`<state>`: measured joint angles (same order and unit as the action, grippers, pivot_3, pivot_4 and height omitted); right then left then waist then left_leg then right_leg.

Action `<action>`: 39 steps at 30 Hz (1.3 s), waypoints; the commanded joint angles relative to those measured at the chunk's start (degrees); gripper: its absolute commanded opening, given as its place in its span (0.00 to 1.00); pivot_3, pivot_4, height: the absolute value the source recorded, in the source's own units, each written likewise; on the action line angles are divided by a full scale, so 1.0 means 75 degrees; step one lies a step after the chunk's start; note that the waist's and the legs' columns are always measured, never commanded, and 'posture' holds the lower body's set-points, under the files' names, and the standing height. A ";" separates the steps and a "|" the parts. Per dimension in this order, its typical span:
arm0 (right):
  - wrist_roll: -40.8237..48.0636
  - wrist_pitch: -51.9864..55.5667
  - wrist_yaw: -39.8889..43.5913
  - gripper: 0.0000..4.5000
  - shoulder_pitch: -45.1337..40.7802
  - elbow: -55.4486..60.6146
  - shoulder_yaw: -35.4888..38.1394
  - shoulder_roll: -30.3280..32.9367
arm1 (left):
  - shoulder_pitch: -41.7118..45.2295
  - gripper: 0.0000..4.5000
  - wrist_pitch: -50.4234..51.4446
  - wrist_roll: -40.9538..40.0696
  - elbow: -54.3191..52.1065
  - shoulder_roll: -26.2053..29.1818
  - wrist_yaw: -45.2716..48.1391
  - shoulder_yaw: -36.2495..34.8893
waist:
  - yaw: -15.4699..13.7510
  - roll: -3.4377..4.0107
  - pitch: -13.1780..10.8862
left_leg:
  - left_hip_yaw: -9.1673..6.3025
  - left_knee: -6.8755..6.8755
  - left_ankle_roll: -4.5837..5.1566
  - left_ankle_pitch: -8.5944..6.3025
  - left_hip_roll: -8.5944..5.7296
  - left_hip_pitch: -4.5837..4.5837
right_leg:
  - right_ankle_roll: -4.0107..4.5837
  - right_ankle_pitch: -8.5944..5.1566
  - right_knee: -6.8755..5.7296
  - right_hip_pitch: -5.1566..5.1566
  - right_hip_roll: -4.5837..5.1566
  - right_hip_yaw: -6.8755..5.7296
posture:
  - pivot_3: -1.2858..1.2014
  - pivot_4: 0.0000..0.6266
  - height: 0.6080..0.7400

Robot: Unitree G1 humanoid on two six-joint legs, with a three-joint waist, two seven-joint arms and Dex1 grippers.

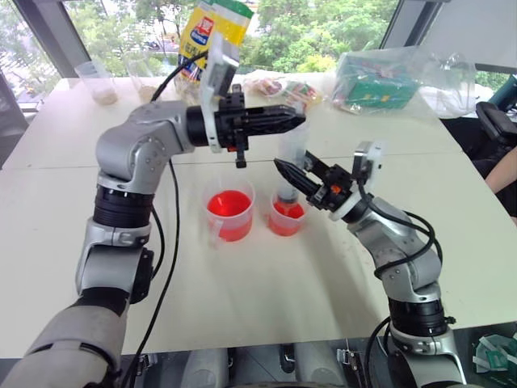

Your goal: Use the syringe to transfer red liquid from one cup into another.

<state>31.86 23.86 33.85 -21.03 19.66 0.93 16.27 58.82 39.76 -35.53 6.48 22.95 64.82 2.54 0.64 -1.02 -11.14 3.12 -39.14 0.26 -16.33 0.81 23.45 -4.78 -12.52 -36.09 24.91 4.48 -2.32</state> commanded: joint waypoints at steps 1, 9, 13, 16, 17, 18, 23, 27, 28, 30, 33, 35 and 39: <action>0.0358 -0.0011 -0.0215 0.30 -0.0449 0.0688 0.0364 0.0050 | 0.0004 0.01 -0.0114 0.0124 -0.0031 -0.0068 0.0275 0.0327 | 0.0000 0.0000 0.0000 | 0.0000 0.0000 0.0000 0.0000 0.0000 0.0000 | 0.0000 0.0000 0.0000 0.0000 0.0000 0.0000 | 0.52 0.24 1.00; 0.0768 0.0372 -0.0523 0.30 -0.0738 0.1044 0.0626 0.0193 | -0.0074 0.01 -0.0276 0.0297 0.0091 -0.0144 0.0344 0.0420 | -0.0002 0.0000 0.0000 | 0.0000 0.0000 0.0000 0.0000 0.0000 0.0000 | 0.0000 0.0000 0.0000 0.0000 0.0000 0.0000 | 0.52 0.24 1.00; 0.0893 0.0506 -0.0621 0.30 -0.0819 0.1123 0.0687 0.0220 | -0.0101 0.01 -0.0305 0.0336 0.0130 -0.0184 0.0346 0.0457 | -0.0001 0.0000 0.0000 | 0.0000 0.0000 0.0000 0.0000 0.0000 0.0000 | 0.0000 0.0000 0.0000 0.0000 0.0000 0.0000 | 0.52 0.24 1.00; 0.0918 0.0527 -0.0625 0.30 -0.0781 0.1118 0.0672 0.0234 | -0.0097 0.01 -0.0297 0.0356 0.0140 -0.0197 0.0348 0.0452 | -0.0001 0.0000 0.0000 | 0.0000 0.0000 0.0000 0.0000 0.0000 0.0000 | 0.0000 0.0000 0.0000 0.0000 0.0000 0.0000 | 0.52 0.24 1.00; 0.0904 0.0519 -0.0609 0.30 -0.0734 0.1099 0.0637 0.0242 | -0.0071 0.01 -0.0290 0.0357 0.0167 -0.0185 0.0354 0.0429 | -0.0001 0.0000 0.0000 | 0.0000 0.0000 0.0001 0.0000 0.0000 0.0000 | 0.0000 0.0000 0.0000 0.0000 0.0000 0.0000 | 0.52 0.24 1.00; 0.0889 0.0513 -0.0596 0.30 -0.0690 0.1082 0.0606 0.0244 | -0.0039 0.01 -0.0272 0.0349 0.0197 -0.0173 0.0354 0.0395 | -0.0002 0.0000 0.0000 | 0.0000 0.0000 0.0001 0.0000 0.0000 0.0000 | 0.0000 0.0000 0.0000 0.0000 0.0000 0.0000 | 0.52 0.24 1.00; 0.0756 0.0442 -0.0479 0.30 -0.0342 0.0975 0.0401 0.0202 | 0.0222 0.30 -0.0119 0.0250 0.0425 -0.0029 0.0277 0.0066 | -0.0001 0.0000 0.0000 | 0.0000 0.0000 0.0001 0.0000 0.0000 0.0000 | 0.0000 0.0000 0.0000 0.0000 0.0000 0.0000 | 0.52 0.24 1.00; 0.0672 0.0376 -0.0395 0.30 -0.0155 0.0890 0.0297 0.0189 | 0.0320 0.75 -0.0285 0.0330 0.0435 0.0184 0.0213 -0.0137 | 0.0001 0.0000 0.0000 | 0.0000 0.0000 0.0001 0.0000 0.0000 0.0000 | 0.0000 0.0000 -0.0001 0.0000 0.0000 0.0000 | 0.52 0.24 1.00; 0.0619 0.0335 -0.0355 0.30 -0.0108 0.0844 0.0267 0.0203 | 0.0347 0.87 -0.0258 0.0283 0.0429 0.0296 0.0219 -0.0252 | 0.0013 0.0000 0.0000 | 0.0000 0.0000 0.0001 0.0000 0.0000 0.0000 | 0.0000 0.0000 -0.0001 0.0000 0.0000 0.0000 | 0.52 0.24 1.00; 0.0578 0.0275 -0.0317 0.30 -0.0058 0.0781 0.0244 0.0210 | 0.0364 0.99 -0.0191 0.0178 0.0410 0.0476 0.0237 -0.0413 | 0.0019 0.0000 0.0000 | -0.0001 0.0000 0.0001 0.0000 0.0002 -0.0001 | 0.0000 0.0000 -0.0001 0.0000 -0.0003 0.0000 | 0.52 0.24 1.00; 0.0563 0.0203 -0.0287 0.30 0.0007 0.0703 0.0239 0.0214 | 0.0298 0.99 -0.0111 0.0080 0.0332 0.0920 0.0270 -0.0708 | 0.0024 0.0000 0.0000 | -0.0001 0.0000 0.0001 0.0000 0.0004 -0.0001 | 0.0000 0.0000 -0.0002 0.0001 -0.0004 0.0000 | 0.52 0.24 1.00; 0.0578 0.0209 -0.0298 0.30 0.0022 0.0712 0.0256 0.0197 | 0.0211 0.99 -0.0078 0.0045 0.0259 0.1198 0.0266 -0.0865 | 0.0013 0.0000 0.0000 | -0.0002 0.0000 0.0001 0.0000 0.0004 -0.0001 | 0.0000 0.0000 -0.0003 0.0001 -0.0004 0.0000 | 0.52 0.24 1.00; 0.0839 0.0436 -0.0513 0.30 -0.0152 0.0713 0.0432 0.0102 | -0.0051 0.99 0.0138 -0.0104 0.0019 0.1608 0.0250 -0.1024 | -0.0006 0.0000 0.0000 | -0.0002 0.0000 0.0000 0.0000 0.0004 -0.0001 | 0.0000 0.0000 -0.0002 0.0000 -0.0002 0.0000 | 0.52 0.24 1.00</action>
<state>36.22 27.26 30.80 -20.64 23.00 2.59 17.58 58.43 40.26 -35.12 8.81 34.29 66.44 -3.78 0.60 -1.02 -11.14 3.11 -39.14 0.26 -16.33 0.84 23.44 -4.78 -12.52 -36.10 24.91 4.48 -2.32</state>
